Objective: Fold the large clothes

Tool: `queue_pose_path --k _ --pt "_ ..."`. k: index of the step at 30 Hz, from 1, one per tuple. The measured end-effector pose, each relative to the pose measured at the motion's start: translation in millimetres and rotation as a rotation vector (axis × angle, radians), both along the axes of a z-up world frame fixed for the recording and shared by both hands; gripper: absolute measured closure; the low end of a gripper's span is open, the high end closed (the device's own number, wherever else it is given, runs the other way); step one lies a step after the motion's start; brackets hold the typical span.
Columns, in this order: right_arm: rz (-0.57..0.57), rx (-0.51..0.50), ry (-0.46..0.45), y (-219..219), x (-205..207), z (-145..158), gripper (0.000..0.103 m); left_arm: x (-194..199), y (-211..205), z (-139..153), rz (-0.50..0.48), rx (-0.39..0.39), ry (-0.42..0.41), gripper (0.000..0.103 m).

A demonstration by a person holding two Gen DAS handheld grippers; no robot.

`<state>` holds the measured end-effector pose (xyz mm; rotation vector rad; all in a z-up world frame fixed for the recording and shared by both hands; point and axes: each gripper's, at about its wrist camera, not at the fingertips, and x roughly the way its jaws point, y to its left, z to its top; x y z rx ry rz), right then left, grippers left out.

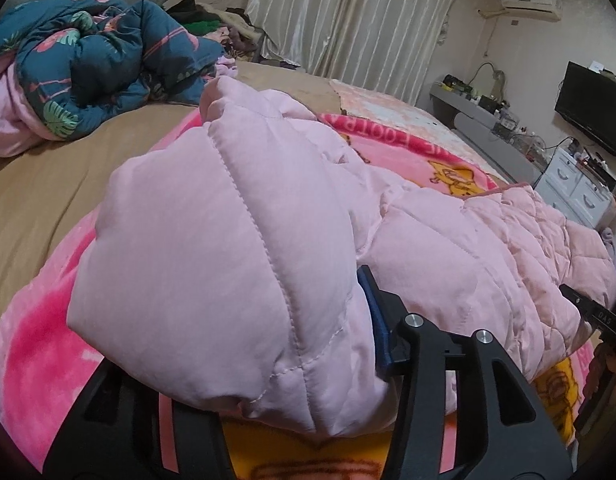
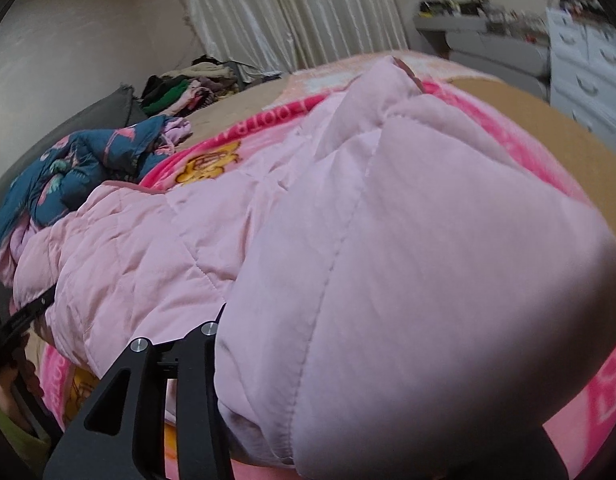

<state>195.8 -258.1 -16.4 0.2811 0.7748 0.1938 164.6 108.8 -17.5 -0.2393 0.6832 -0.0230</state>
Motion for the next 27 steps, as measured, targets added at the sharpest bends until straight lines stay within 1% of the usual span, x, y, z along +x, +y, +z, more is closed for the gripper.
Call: queue_pose_path --k 2,6,8,10,11,13,15,16,20,22,24,27 --pt "-0.022 0.034 0.026 -5 1 -8 0.058 -1 -2 -2 0.006 0.012 0.004 0.061" --pt "-0.057 0.103 0.061 -10 3 -17 0.048 -3 -4 -7 0.021 0.03 0.013 0.058" --pt "-0.069 0.119 0.074 -13 2 -19 0.04 -4 -4 -8 0.026 0.033 0.016 0.057" --pt "-0.088 0.143 0.095 -21 0 -22 0.026 -5 -3 -9 0.031 0.032 0.018 0.054" --pt "-0.097 0.155 0.105 -23 0 -24 0.022 -6 -3 -9 0.033 0.032 0.02 0.053" --pt "-0.108 0.183 0.124 -27 -2 -26 0.019 -7 -2 -9 0.038 0.03 0.024 0.05" --pt "-0.116 0.188 0.136 -32 -7 -27 0.011 -8 -1 -11 0.04 0.027 0.029 0.045" --pt "-0.117 0.188 0.138 -32 -8 -26 0.01 -8 -1 -11 0.041 0.025 0.032 0.043" --pt "-0.116 0.168 0.14 -38 -21 -24 0.004 -14 1 -11 0.049 0.02 0.041 0.032" --pt "-0.107 0.158 0.142 -40 -28 -22 0.004 -18 1 -12 0.054 0.022 0.044 0.026" --pt "-0.104 0.14 0.138 -42 -36 -18 0.004 -23 0 -11 0.064 0.026 0.048 0.014" --pt "-0.099 0.109 0.123 -49 -50 -15 0.004 -31 0 -9 0.077 0.03 0.055 0.009"
